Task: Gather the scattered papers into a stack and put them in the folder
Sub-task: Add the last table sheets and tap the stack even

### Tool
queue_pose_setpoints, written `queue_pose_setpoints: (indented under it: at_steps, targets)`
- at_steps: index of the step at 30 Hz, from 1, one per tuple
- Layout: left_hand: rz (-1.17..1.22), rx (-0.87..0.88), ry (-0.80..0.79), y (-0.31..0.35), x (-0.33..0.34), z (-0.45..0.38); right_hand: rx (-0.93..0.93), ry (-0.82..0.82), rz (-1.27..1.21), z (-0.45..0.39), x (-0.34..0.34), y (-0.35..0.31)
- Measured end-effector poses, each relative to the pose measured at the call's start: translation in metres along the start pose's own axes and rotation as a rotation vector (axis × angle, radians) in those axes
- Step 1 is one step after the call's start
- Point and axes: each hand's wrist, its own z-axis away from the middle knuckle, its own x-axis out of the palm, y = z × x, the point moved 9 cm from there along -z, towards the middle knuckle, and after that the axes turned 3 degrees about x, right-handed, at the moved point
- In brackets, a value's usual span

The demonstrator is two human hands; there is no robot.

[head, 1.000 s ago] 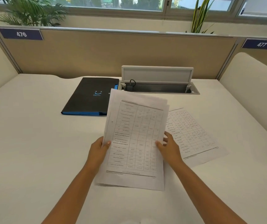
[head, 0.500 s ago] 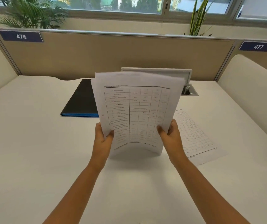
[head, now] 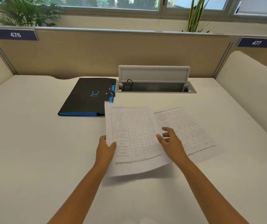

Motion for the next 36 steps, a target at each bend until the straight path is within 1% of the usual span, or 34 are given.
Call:
queue_pose_setpoints:
  at_steps: [2,4,5,7,9,14,29,32,36]
  targets:
    - [-0.013,-0.114,-0.053,-0.018,0.004,0.002,-0.006,0.075,0.178,0.001,-0.011,0.012]
    - [-0.033,-0.174,-0.059,-0.028,0.002,0.002,0.004,0.164,0.404,0.004,-0.025,0.024]
    - [-0.028,-0.193,-0.056,-0.030,0.000,0.001,0.021,0.175,0.503,0.004,-0.030,0.031]
    - [-0.013,-0.221,-0.060,-0.032,-0.001,-0.001,0.062,0.128,0.668,0.004,-0.032,0.047]
    - [-0.019,-0.227,-0.060,-0.032,-0.002,-0.001,0.074,0.108,0.749,0.004,-0.035,0.056]
    - [-0.027,-0.224,-0.051,-0.032,-0.004,0.002,0.006,0.175,0.845,0.005,-0.036,0.050]
    - [-0.090,-0.190,-0.061,-0.027,-0.004,0.004,0.049,0.228,0.868,0.011,-0.028,0.053]
    - [-0.092,-0.191,-0.069,-0.027,-0.004,0.004,0.084,0.217,0.814,0.011,-0.026,0.055]
    - [-0.091,-0.199,-0.077,-0.028,-0.004,0.003,0.102,0.195,0.820,0.011,-0.023,0.054]
